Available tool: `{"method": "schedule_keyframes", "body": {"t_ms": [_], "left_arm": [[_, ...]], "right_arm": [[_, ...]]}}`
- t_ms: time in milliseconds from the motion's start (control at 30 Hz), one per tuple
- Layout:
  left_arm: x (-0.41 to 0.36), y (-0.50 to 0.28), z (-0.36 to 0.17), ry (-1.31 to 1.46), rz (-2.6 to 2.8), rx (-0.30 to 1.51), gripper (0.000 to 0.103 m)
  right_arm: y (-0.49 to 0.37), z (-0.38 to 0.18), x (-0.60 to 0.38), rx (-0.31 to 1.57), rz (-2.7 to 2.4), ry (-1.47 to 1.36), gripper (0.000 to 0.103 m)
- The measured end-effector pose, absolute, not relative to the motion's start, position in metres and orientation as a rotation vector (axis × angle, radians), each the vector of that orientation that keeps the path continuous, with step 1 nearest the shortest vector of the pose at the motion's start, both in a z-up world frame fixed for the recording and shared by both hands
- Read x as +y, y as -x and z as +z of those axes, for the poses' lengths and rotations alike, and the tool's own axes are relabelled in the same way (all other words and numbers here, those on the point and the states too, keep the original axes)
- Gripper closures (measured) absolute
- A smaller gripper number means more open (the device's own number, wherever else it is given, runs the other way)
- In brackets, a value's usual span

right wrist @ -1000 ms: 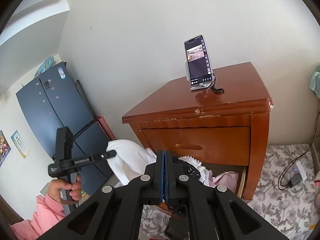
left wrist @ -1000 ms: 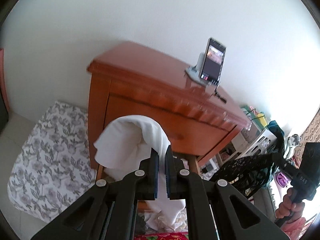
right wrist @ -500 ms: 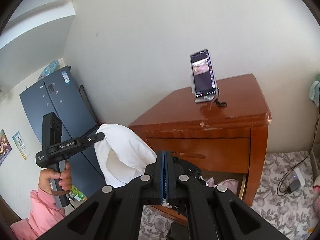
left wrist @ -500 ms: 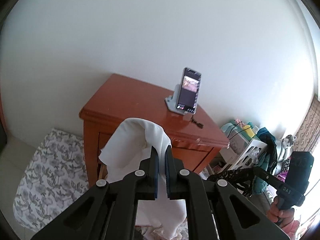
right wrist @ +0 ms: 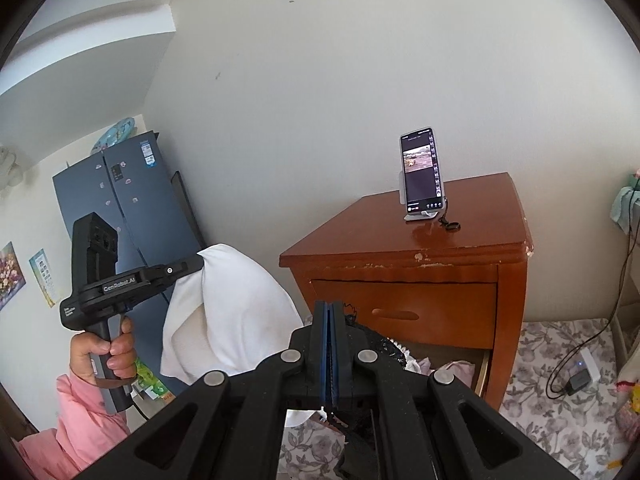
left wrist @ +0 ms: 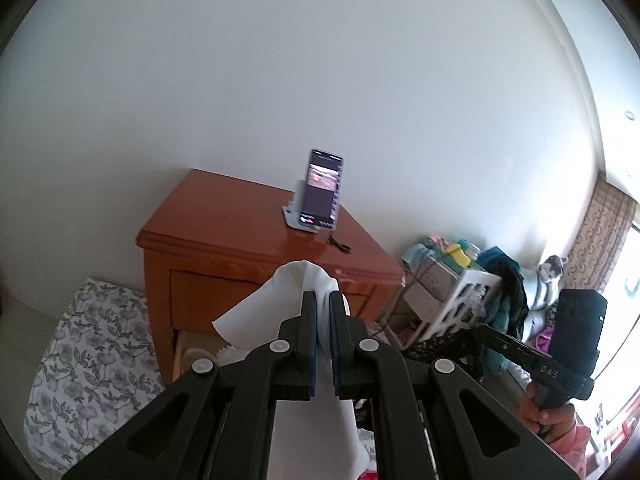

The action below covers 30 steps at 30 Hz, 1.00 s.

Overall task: Take underwear out of drawer
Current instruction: 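Carry the white bra and black lace out of the drawer down toward the bed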

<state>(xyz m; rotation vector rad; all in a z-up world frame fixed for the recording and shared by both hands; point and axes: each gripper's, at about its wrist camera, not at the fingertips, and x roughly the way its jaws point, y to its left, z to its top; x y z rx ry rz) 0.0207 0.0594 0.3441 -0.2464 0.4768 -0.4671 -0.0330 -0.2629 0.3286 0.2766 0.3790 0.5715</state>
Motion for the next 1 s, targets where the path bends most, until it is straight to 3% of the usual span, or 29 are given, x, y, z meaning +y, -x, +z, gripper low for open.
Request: {"method": "schedule_keyframes", "body": {"t_ms": [200, 667, 1000], "left_arm": [[0.044, -0.003, 0.318, 0.215, -0.498, 0.516, 0.097], [0.015, -0.022, 0.197, 0.17, -0.479, 0.771, 0.098], [-0.017, -0.041, 0.139, 0.116, -0.482, 0.901, 0.097]], "right_arm": [[0.047, 0.306, -0.26, 0.412, 0.558, -0.261, 0.102], [0.015, 0.181, -0.245, 0.697, 0.478, -0.205, 0.102], [-0.009, 0.103, -0.229, 0.884, 0.44, -0.113, 0.101]]}}
